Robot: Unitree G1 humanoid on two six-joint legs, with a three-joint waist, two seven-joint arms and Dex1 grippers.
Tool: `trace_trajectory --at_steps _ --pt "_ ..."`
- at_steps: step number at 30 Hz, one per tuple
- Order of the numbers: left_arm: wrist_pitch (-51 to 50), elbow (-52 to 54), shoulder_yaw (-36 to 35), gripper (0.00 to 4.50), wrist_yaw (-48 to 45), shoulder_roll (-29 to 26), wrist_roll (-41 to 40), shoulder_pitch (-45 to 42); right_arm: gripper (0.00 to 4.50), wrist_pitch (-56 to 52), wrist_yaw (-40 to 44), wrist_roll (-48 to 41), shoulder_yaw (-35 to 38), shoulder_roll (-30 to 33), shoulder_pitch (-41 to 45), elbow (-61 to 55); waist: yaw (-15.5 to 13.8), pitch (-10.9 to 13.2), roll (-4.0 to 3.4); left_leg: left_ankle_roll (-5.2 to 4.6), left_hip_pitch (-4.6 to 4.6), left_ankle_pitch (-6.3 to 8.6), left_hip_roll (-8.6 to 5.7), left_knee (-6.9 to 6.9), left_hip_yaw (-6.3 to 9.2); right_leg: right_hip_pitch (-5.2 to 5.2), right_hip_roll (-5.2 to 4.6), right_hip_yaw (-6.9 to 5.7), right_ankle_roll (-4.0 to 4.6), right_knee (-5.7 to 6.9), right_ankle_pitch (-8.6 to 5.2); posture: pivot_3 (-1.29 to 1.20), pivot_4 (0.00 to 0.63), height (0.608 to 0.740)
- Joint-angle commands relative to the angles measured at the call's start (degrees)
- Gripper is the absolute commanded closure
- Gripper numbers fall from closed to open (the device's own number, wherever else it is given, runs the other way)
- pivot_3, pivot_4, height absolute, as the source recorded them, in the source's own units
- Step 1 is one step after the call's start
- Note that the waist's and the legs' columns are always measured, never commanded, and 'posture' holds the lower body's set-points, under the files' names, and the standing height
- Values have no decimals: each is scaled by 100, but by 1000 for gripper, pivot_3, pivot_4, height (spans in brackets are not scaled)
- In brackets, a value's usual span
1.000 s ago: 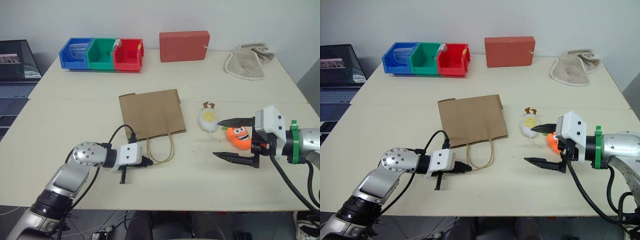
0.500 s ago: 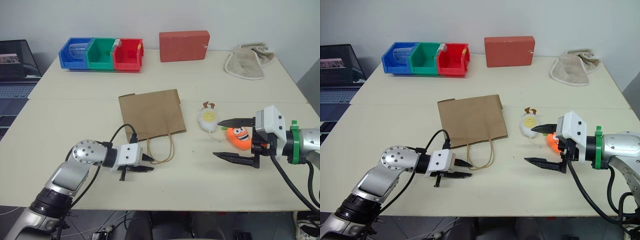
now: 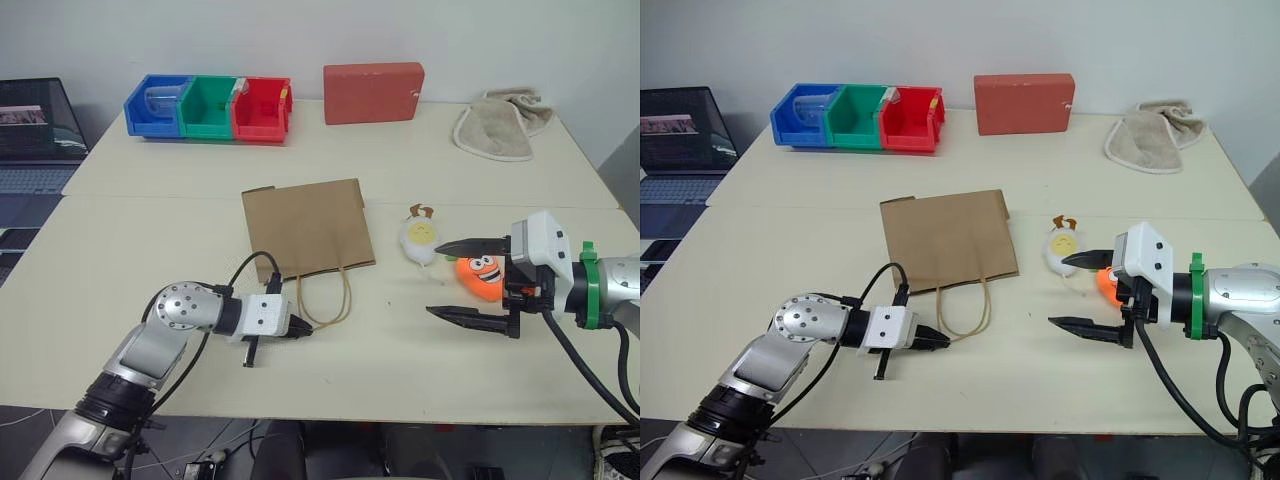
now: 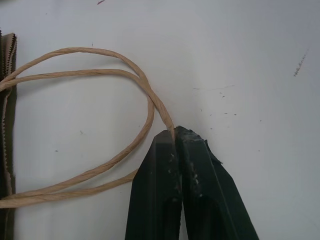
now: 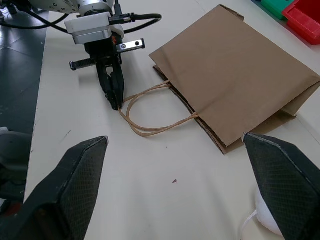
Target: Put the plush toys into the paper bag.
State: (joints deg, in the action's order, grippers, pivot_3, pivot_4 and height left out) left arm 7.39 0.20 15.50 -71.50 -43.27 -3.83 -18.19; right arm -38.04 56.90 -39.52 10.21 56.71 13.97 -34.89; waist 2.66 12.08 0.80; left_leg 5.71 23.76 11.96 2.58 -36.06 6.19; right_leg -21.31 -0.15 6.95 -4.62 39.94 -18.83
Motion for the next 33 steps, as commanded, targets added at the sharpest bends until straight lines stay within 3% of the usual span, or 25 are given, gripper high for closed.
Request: trace_trajectory --at_steps 1,5,12,16,23,28,31,33 --pt "168 -174 133 4325 77 44 232 2 0 32 -31 -85 203 88 94 -166 -2 -1 0 0 0 0 0 0 0 0 0 0 0 0 0 0 150 740" --pt "124 -171 91 4325 68 101 122 -27 0 24 -46 -110 185 89 189 -172 -20 -3 -2 0 0 0 0 0 0 1 0 0 0 0 0 0 150 740" --pt "-1161 566 -292 4325 -269 -49 -875 -179 0 9 -56 -120 183 85 205 -185 -44 -3 -2 0 6 0 1 2 2 -7 1 -2 0 0 0 0 150 740" --pt "-2384 1062 -726 4325 -457 -194 -1915 -539 0 14 -158 -23 88 50 158 -220 -43 -1 1 0 8 0 3 2 8 -8 4 -8 0 2 0 0 150 740" --pt "-3456 1166 -1058 4325 -309 -81 -2686 -946 0 -172 -605 73 -135 -95 185 -276 -27 -1 0 0 6 0 3 2 7 -7 4 -7 -1 1 -1 0 150 740" --pt "-2395 1033 -788 4325 -560 -383 -1821 -740 0 -223 -707 -8 -112 -134 39 -393 -29 -1 0 0 6 0 3 3 6 -8 4 -5 0 -1 0 0 150 740" --pt "-1944 1042 -773 3780 -308 -267 -1495 -695 0 -249 -750 -53 -132 -158 25 -456 -37 -1 1 0 7 0 3 4 5 -8 4 -5 0 -1 0 0 150 740" --pt "-1719 1033 -727 3156 -301 -248 -1352 -624 0 -256 -744 -68 -177 -160 12 -494 -40 -1 1 0 7 0 3 3 5 -8 4 -5 0 -1 0 0 150 740"
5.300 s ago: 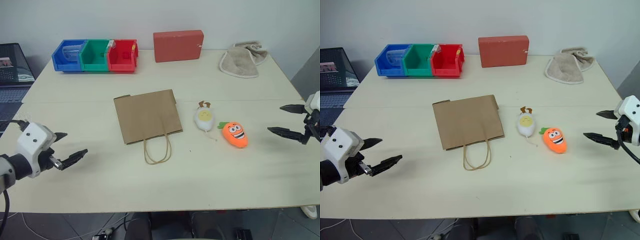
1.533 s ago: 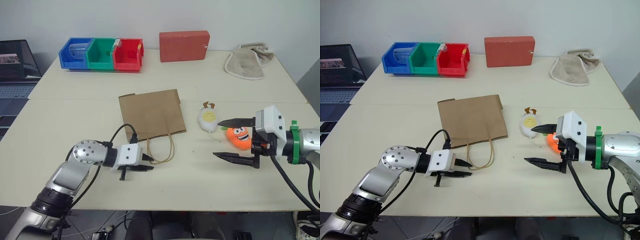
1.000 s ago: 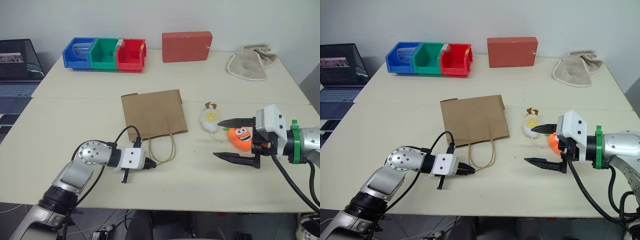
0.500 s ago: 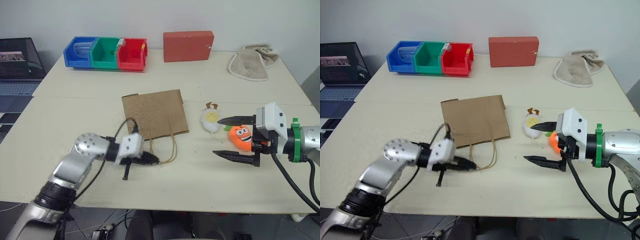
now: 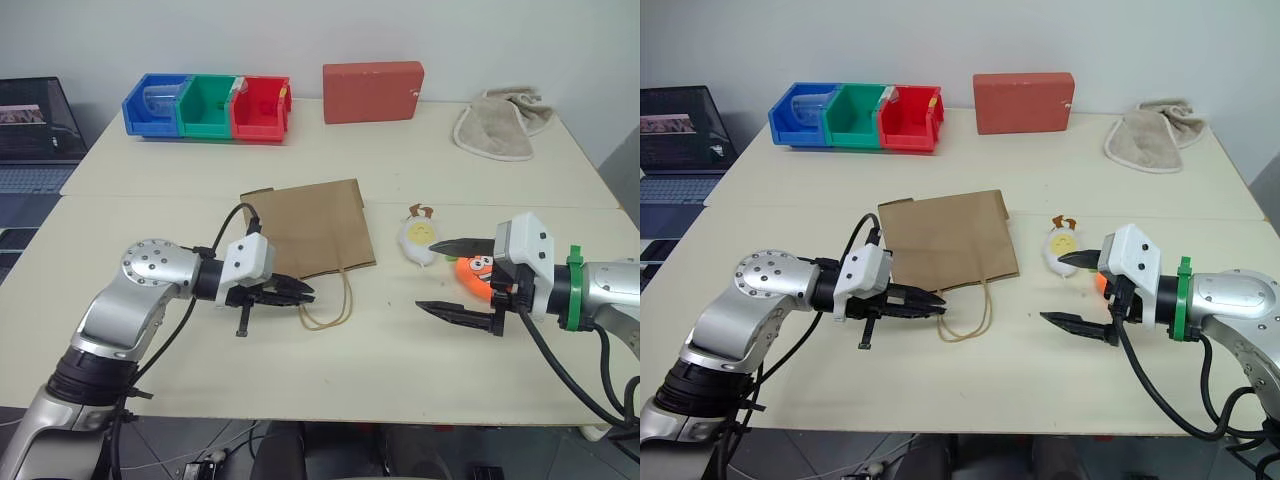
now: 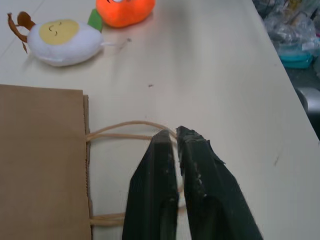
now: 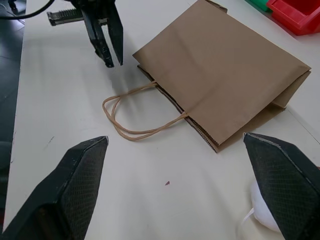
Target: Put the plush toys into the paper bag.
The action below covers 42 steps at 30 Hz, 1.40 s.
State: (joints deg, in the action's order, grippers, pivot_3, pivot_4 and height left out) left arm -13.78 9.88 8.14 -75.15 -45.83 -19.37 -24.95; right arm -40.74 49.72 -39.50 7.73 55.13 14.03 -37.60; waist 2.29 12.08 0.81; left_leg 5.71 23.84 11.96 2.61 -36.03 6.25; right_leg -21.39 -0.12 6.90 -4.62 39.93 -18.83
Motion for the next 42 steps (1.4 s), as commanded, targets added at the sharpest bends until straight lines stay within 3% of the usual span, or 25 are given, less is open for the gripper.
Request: trace_trajectory --at_steps 1,6,16,39,42 --pt "452 130 46 2839 -1 -49 235 183 0 15 -8 -63 55 13 -4 -240 -4 0 0 0 0 0 0 0 0 0 0 0 0 0 0 0 150 740" --pt "890 375 44 1272 -81 -229 455 767 0 -20 25 -86 96 55 -39 -277 10 0 0 0 0 0 2 3 -2 -2 0 2 0 -1 0 0 150 740" --pt "1162 317 123 1272 58 -289 749 1377 0 -116 6 -153 97 23 -13 -351 4 0 0 0 -1 0 2 2 -3 -1 0 3 1 -3 -1 0 150 740" --pt "1928 -1067 666 1272 377 387 1530 668 0 -288 -41 -389 145 96 39 -443 -46 -1 -1 0 -2 0 0 -1 -3 3 0 3 1 -3 -1 0 150 740" --pt "2026 -1219 758 1862 426 489 1636 580 0 -384 157 -628 235 218 -19 -533 -63 -2 -2 0 -2 0 -2 -1 -2 4 -2 2 1 -4 -1 0 150 740"
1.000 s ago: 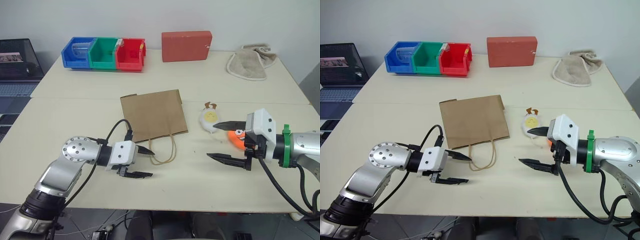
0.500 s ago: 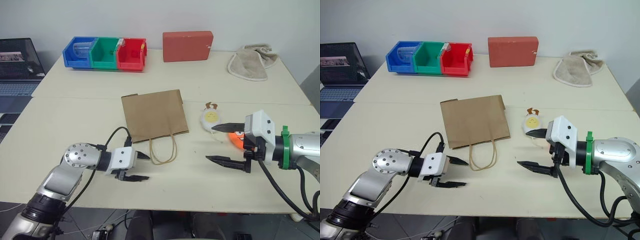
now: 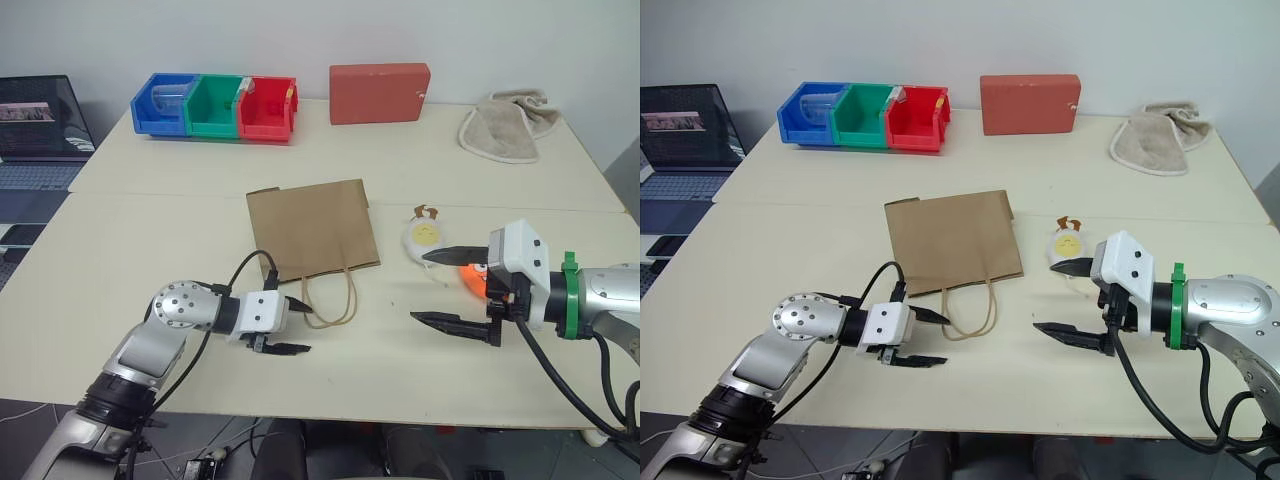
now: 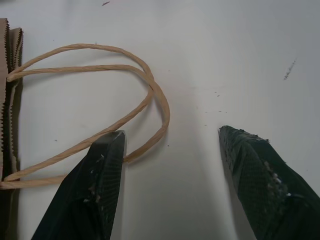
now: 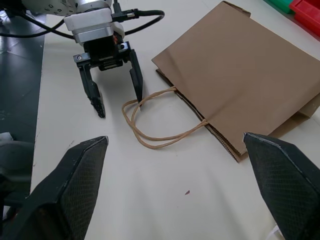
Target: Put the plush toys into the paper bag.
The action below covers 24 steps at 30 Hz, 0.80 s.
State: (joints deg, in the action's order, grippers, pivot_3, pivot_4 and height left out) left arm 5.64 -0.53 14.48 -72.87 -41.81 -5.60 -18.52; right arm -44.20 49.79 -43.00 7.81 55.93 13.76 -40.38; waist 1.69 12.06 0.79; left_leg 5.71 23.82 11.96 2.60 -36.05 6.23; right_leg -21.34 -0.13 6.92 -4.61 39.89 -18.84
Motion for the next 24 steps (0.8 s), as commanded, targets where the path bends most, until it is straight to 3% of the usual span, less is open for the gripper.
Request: trace_trajectory --at_steps 1,8,9,16,24 --pt "107 -219 142 2123 207 107 291 -75 0 -67 197 -360 255 178 -8 -277 -3 -1 0 0 0 0 -1 0 0 1 -1 0 0 0 0 0 150 740" --pt "248 -375 264 4351 249 126 458 -112 0 -39 441 -526 311 436 -147 -407 0 -9 -3 -1 -7 -1 -1 -1 0 8 -1 0 0 0 0 0 150 740" --pt "245 -383 271 4454 261 132 470 -111 0 -30 431 -531 315 437 -147 -402 0 -11 -3 -2 -7 -1 -1 -1 0 8 -1 1 0 0 0 0 150 740" --pt "139 -272 271 4454 147 77 338 -130 0 10 381 -532 264 401 -80 -355 0 -12 -3 -4 -7 -3 -1 -1 0 8 -1 1 -1 0 0 0 150 740" --pt "-2223 1036 -368 4454 -496 -341 -1418 -618 0 79 343 -434 259 399 -77 -289 16 -9 1 -4 5 -3 3 3 4 -7 3 -4 -1 2 0 0 150 740"
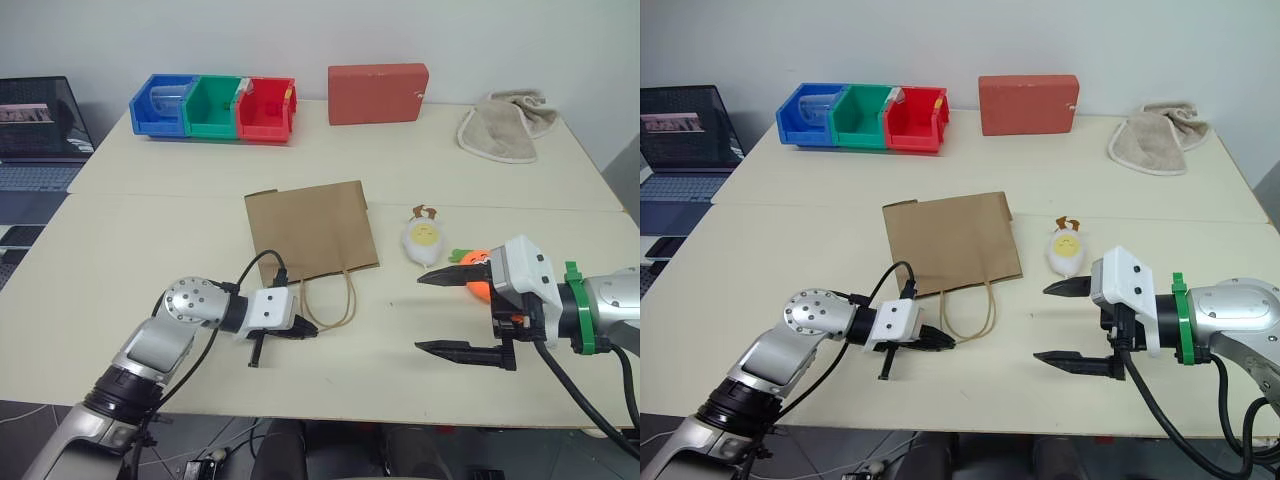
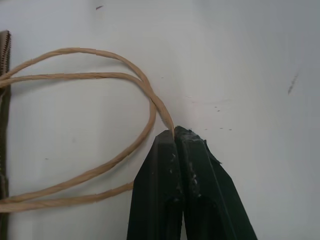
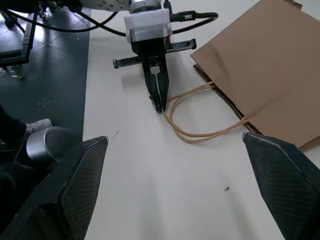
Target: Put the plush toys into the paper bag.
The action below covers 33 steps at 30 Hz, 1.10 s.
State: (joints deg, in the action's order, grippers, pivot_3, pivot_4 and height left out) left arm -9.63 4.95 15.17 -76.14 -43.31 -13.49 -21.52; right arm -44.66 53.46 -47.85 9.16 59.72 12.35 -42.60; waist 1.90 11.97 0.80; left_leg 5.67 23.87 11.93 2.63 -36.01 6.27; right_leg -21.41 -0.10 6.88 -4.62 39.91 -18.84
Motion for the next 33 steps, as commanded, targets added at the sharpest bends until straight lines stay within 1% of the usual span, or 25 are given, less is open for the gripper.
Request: trace_trajectory --at_steps 1,6,10,12,15,19,21,24,25,26,28,33 --pt "-801 527 -455 4454 -204 -236 -683 -361 0 134 -28 60 108 18 62 -61 -3 0 0 0 0 0 0 0 2 0 0 -2 0 0 0 0 150 740" --pt "-1347 529 -670 4454 -254 -292 -1057 -623 0 178 -131 167 7 -70 91 -31 12 0 1 0 -2 0 0 0 -3 0 0 2 -1 -3 0 0 150 740" --pt "-2397 357 -1150 4454 282 131 -1890 -1208 0 239 -537 504 -338 -425 257 31 11 2 4 0 0 0 0 -3 0 0 2 0 -1 -1 -1 0 150 740" --pt "-2810 404 -1272 4454 402 239 -2196 -1380 0 206 -715 619 -547 -635 345 86 13 2 5 0 0 0 0 -5 0 2 2 0 -2 -2 -1 0 150 740" --pt "-3322 500 -1361 4500 515 277 -2544 -1607 578 234 -985 979 -1045 -1010 492 224 31 2 6 0 0 0 -1 -1 1 0 2 0 -2 -2 -1 0 150 740" --pt "-3652 555 -1389 4500 598 243 -2762 -1741 2035 314 -1241 1417 -1529 -1448 658 412 50 2 5 0 1 0 -1 4 4 -4 2 -2 0 1 0 0 150 740" --pt "-3770 579 -1386 4500 590 203 -2832 -1747 2757 468 -1561 1785 -1923 -1973 822 713 68 2 6 0 0 0 -1 4 5 -3 3 -2 0 1 0 0 150 740" --pt "-3929 590 -1442 4500 646 211 -2955 -1748 3989 729 -1922 2303 -2349 -2671 1027 1181 121 2 5 1 -2 0 0 3 5 -4 3 -2 0 3 0 0 150 740" --pt "-3973 591 -1461 4500 671 223 -2984 -1750 4302 800 -1985 2416 -2422 -2841 1067 1294 133 2 6 1 -1 -1 0 3 5 -5 3 -1 0 4 0 0 150 740" --pt "-4015 595 -1480 4500 697 226 -3022 -1742 4458 871 -2117 2566 -2512 -3071 1127 1469 137 2 6 1 0 -1 0 3 5 -4 3 -2 0 5 0 0 150 740" --pt "-4113 591 -1545 4500 743 232 -3141 -1735 4458 1101 -2348 2885 -2661 -3492 1237 1865 139 2 5 2 0 -1 0 3 6 -4 3 -3 0 5 0 0 150 740" --pt "-4327 466 -1705 4500 905 280 -3364 -1807 4458 1731 -2726 3598 -2860 -4202 1425 2818 130 2 6 2 1 -1 -1 4 10 -6 2 -7 1 5 0 0 150 740"
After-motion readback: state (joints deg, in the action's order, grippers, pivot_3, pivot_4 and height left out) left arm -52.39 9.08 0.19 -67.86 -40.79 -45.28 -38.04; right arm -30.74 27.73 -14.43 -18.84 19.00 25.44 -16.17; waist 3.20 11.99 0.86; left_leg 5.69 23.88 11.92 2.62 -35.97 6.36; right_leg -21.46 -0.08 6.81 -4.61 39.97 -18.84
